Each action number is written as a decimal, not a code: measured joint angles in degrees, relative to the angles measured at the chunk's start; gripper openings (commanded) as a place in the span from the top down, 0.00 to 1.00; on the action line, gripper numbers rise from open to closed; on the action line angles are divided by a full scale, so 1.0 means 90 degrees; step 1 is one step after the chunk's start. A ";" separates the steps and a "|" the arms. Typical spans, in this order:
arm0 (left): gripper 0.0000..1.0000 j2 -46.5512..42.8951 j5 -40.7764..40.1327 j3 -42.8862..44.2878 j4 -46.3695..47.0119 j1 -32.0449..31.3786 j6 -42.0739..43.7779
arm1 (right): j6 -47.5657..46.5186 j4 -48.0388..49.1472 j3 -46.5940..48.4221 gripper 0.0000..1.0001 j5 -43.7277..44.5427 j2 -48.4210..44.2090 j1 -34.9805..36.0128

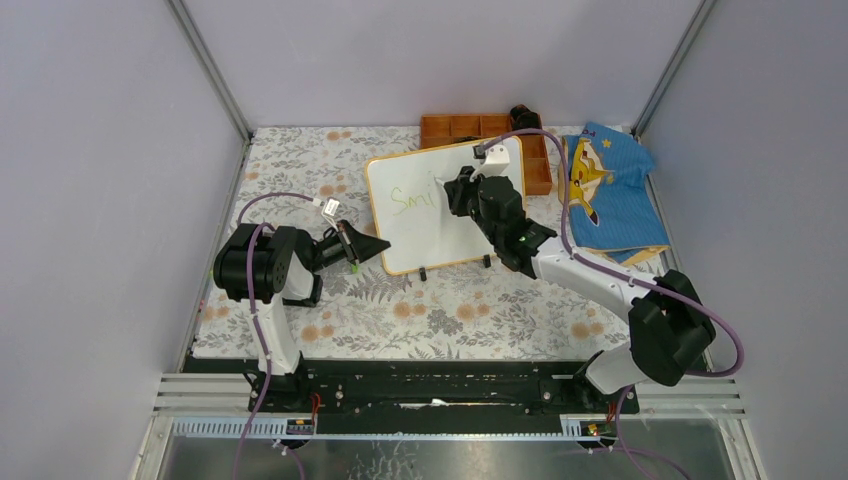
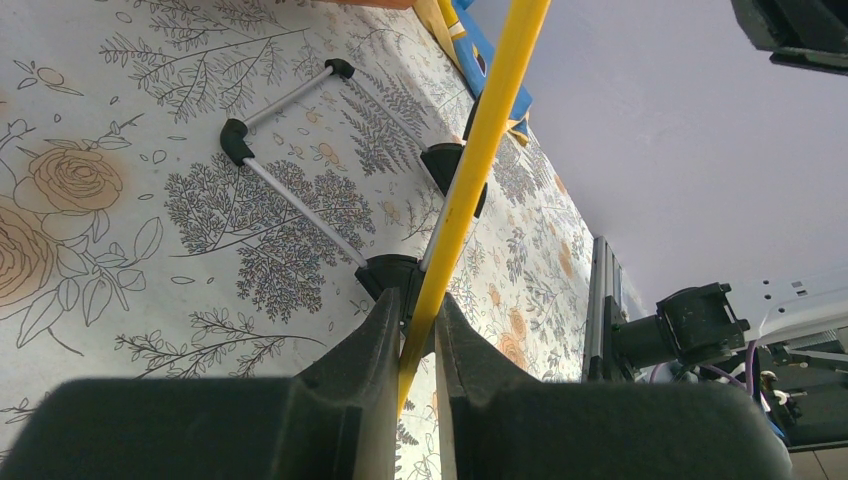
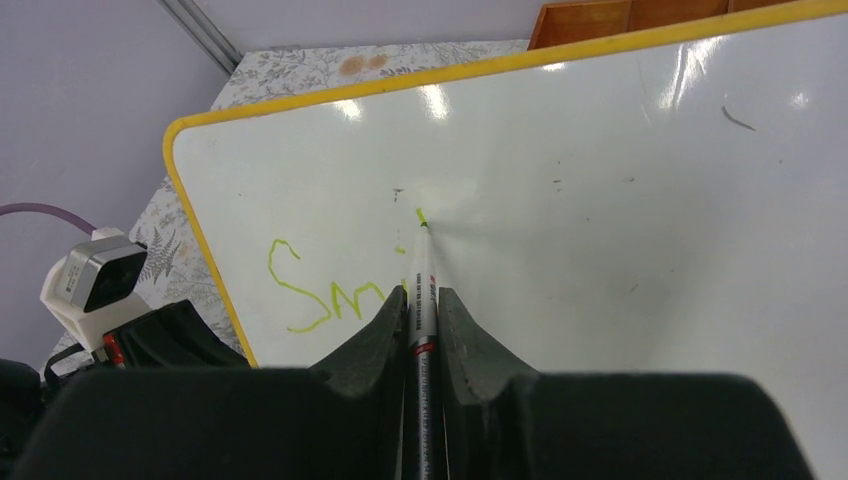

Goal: Write a sentence on the whiteboard

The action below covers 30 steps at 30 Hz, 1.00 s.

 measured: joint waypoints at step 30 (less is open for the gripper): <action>1.00 0.0000 -0.0002 0.0000 0.0000 -0.0012 0.0002 | 0.0032 -0.0129 -0.1107 1.00 0.0066 -0.0612 0.0049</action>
